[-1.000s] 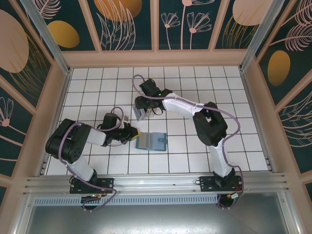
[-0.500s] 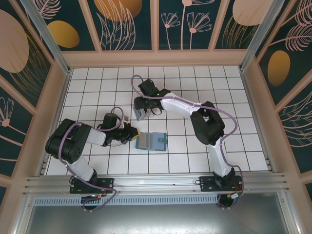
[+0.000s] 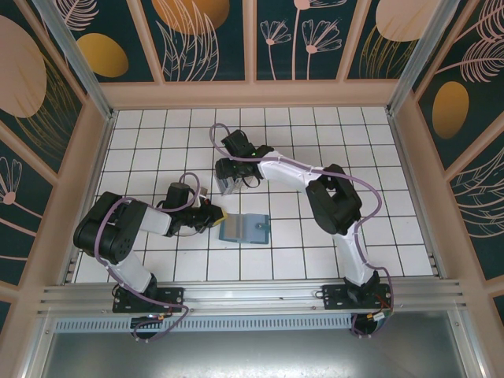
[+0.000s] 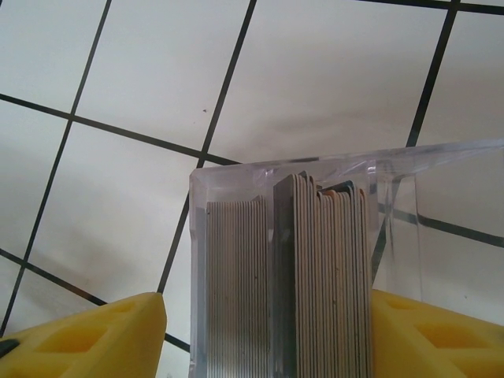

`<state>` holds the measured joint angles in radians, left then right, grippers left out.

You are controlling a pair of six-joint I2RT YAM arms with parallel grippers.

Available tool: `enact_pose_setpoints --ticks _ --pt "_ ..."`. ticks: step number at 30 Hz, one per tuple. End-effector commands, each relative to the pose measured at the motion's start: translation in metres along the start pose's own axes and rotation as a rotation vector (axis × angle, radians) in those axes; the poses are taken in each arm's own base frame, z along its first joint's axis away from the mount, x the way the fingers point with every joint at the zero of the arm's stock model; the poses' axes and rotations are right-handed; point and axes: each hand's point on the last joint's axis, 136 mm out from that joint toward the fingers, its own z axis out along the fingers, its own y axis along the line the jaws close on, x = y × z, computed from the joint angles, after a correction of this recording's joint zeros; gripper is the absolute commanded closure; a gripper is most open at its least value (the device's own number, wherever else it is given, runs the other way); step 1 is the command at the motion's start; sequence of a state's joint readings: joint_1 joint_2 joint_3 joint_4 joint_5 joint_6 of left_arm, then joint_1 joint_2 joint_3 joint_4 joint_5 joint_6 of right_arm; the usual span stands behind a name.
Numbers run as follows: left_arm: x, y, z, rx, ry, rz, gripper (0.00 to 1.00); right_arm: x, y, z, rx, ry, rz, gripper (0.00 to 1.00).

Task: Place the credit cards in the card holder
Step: Pick up the credit card from the storage box.

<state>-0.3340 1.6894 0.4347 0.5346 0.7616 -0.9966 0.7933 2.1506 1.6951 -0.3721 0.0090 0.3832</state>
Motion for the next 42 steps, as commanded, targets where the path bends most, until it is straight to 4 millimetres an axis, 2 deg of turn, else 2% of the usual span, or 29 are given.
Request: enact_pose_setpoints --ticks 1,8,19,23,26,32,38,42 --pt "0.009 0.011 -0.001 -0.037 0.026 -0.016 1.0 -0.024 0.02 -0.036 -0.061 -0.086 -0.009 0.38" --pt "0.01 0.012 0.0 -0.038 0.03 -0.018 1.0 -0.03 0.019 -0.047 -0.065 -0.118 -0.013 0.45" --pt "0.011 0.014 0.0 -0.041 0.033 -0.021 1.0 -0.015 0.01 -0.035 -0.052 -0.078 0.0 0.54" --pt "0.011 0.014 0.0 -0.042 0.034 -0.023 1.0 -0.01 0.003 -0.031 -0.03 -0.064 0.004 0.62" --pt "0.011 0.014 0.0 -0.04 0.034 -0.023 1.0 -0.01 0.0 -0.033 -0.01 -0.071 0.008 0.73" --pt "0.01 0.012 0.001 -0.039 0.033 -0.02 1.0 -0.018 -0.002 -0.043 0.004 -0.107 -0.004 0.91" --pt "0.009 0.011 0.0 -0.039 0.03 -0.017 1.0 -0.024 -0.01 -0.063 0.063 -0.13 -0.032 0.96" --pt "0.009 0.014 0.0 -0.05 0.027 -0.013 1.0 -0.022 -0.018 -0.089 0.089 -0.161 -0.023 0.96"
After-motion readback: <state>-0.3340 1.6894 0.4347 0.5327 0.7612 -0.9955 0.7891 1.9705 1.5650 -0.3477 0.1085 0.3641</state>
